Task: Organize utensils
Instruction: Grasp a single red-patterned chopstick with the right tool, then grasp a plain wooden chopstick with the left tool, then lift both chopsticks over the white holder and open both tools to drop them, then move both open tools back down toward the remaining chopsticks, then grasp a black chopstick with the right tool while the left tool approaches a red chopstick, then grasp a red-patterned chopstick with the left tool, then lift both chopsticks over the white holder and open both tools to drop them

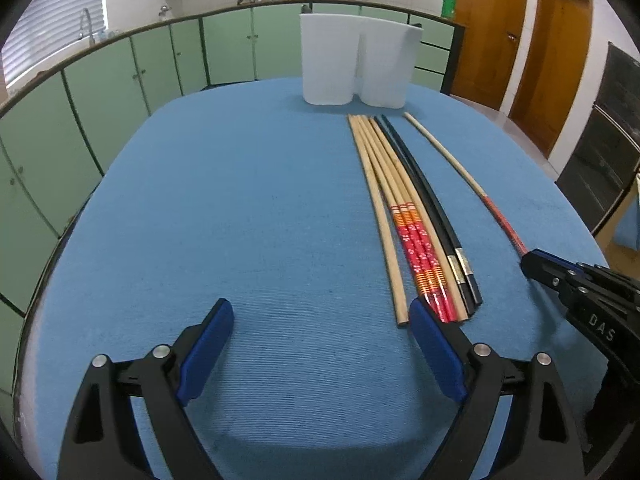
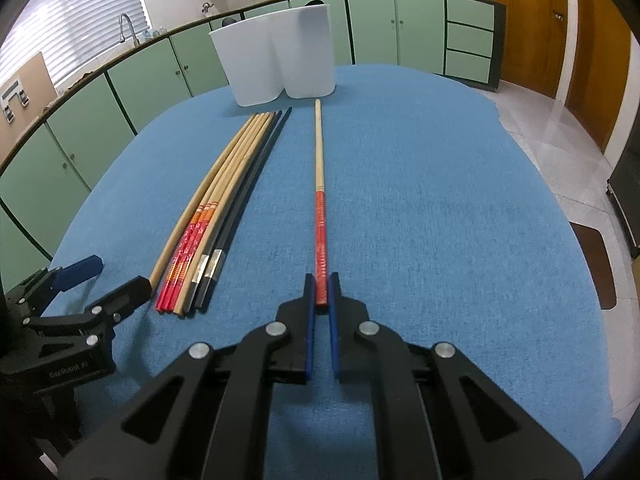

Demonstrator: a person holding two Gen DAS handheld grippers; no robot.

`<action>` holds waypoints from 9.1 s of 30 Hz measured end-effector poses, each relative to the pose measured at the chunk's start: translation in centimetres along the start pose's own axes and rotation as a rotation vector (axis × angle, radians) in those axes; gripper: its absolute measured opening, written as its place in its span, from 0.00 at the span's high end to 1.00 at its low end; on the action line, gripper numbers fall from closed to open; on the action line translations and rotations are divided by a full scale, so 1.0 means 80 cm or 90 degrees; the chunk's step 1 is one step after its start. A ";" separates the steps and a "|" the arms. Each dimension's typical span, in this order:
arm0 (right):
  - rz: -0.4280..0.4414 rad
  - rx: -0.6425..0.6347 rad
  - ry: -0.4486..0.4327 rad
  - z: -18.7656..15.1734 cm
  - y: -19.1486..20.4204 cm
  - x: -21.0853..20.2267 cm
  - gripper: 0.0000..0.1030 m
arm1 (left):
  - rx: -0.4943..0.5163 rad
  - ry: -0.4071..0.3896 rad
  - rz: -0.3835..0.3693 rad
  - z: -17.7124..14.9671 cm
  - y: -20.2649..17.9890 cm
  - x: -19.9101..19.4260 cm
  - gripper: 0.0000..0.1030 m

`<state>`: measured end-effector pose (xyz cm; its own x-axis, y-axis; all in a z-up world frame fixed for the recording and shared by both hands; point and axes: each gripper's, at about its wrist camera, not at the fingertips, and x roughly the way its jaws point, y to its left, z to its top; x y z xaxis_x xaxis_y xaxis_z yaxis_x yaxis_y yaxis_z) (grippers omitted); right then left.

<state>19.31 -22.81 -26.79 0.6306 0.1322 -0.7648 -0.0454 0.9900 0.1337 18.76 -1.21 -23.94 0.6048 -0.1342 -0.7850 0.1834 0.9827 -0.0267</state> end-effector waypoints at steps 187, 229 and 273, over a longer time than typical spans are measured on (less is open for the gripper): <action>-0.027 0.022 -0.009 -0.006 -0.004 -0.008 0.93 | 0.020 -0.038 -0.036 0.000 -0.023 -0.014 0.23; 0.036 -0.019 0.000 -0.010 0.001 -0.008 0.94 | 0.021 -0.016 -0.029 -0.010 -0.030 -0.008 0.71; 0.080 -0.113 -0.180 0.213 0.007 -0.181 0.94 | 0.089 -0.265 -0.071 0.176 -0.024 -0.186 0.94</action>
<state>23.40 -24.99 -4.91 0.7998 0.2591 -0.5414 -0.2546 0.9633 0.0849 20.30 -2.90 -3.46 0.8308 -0.3061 -0.4649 0.3503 0.9366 0.0093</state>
